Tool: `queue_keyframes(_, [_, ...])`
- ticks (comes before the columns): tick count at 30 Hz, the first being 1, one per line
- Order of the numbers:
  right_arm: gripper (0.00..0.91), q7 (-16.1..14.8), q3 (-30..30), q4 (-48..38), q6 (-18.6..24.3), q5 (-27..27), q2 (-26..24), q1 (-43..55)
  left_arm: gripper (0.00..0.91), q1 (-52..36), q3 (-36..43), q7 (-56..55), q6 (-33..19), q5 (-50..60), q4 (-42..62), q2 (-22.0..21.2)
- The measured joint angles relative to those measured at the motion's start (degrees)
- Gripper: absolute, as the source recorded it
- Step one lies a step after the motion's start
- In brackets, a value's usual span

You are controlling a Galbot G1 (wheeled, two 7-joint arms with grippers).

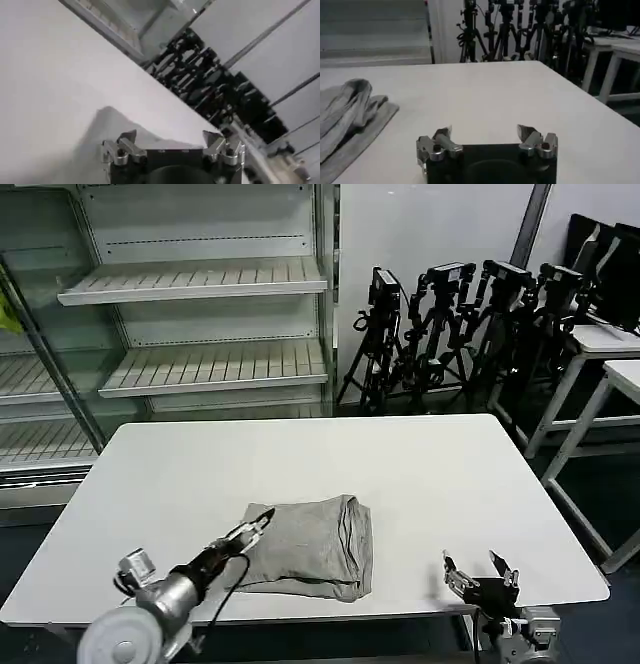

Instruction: Fold and organize the clothes.

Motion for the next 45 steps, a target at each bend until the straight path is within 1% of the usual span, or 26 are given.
queue_keyframes(5, [0.907,0.0,0.4,-0.2,0.0,0.0,-0.2,-0.4,0.907,0.9,-0.9,1.6,0.4,-1.1,1.5,2.8])
queue_keyframes(13, [0.907,-0.1,1.4,0.2,0.1,0.4,-0.6,-1.4,0.907,0.4,-0.7,3.1,0.7,-3.6,4.9,4.8])
queue_keyframes(21, [0.907,-0.2,2.0,0.4,0.1,0.5,-0.8,-1.7,0.907,-1.1,0.1,4.6,0.7,-4.6,8.8,5.0])
queue_keyframes(33, [0.907,-0.1,2.3,1.1,0.0,0.5,-0.4,-2.2,0.907,-3.0,2.1,5.4,0.8,-6.5,10.0,3.7])
queue_keyframes(34, [0.907,0.0,2.3,1.2,0.0,0.5,-0.4,-2.3,0.645,-3.1,2.3,5.5,0.8,-6.5,10.2,3.5])
queue_keyframes(35, [0.907,0.0,2.4,1.3,0.0,0.5,-0.3,-2.4,0.413,-3.4,2.5,5.4,0.7,-6.5,10.4,3.4])
queue_keyframes(36, [0.907,0.0,2.5,1.4,0.0,0.5,-0.3,-2.5,0.081,-3.6,2.6,5.4,0.7,-6.6,10.7,3.3])
queue_keyframes(37, [0.907,0.0,2.5,1.4,0.0,0.5,-0.2,-2.5,0.02,-3.9,2.7,5.4,0.7,-6.7,10.9,3.2])
queue_keyframes(45, [0.907,0.0,2.9,2.2,0.0,0.3,0.0,-3.3,0.02,-5.1,3.1,5.0,0.6,-7.0,12.3,3.1])
